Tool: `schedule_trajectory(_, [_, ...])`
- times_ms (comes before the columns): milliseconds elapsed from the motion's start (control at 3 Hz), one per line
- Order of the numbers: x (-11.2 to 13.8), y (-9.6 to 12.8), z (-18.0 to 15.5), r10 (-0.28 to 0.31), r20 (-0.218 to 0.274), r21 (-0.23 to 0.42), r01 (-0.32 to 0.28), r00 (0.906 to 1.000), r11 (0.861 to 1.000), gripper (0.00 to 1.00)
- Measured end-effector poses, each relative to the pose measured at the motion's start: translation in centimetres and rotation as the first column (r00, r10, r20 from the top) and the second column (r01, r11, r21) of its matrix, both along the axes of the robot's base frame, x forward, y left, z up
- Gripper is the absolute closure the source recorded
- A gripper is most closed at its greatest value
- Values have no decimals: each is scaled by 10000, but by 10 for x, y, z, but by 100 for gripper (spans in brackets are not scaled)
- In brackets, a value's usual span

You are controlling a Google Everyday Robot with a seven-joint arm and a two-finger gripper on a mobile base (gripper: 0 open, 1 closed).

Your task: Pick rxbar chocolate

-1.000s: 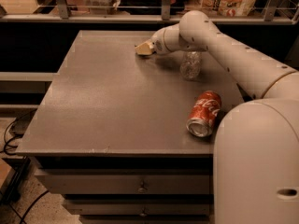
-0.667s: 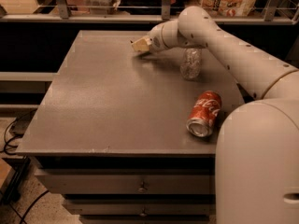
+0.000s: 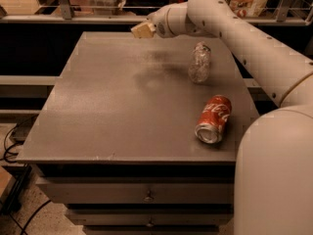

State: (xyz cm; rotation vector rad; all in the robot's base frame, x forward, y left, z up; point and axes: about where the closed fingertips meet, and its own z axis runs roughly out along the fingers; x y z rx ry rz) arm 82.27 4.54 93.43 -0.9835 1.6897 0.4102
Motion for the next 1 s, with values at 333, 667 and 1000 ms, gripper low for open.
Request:
schedule_trajectory(333, [-16, 2, 62, 368, 1006, -567, -312, 9942, 9979, 100])
schedule_trajectory(667, [-27, 1, 101, 647, 1624, -1175, -458, 9846, 9920, 100])
schedule_trajectory(1000, [-28, 1, 102, 664, 1621, -1183, -474, 9845, 9918, 100])
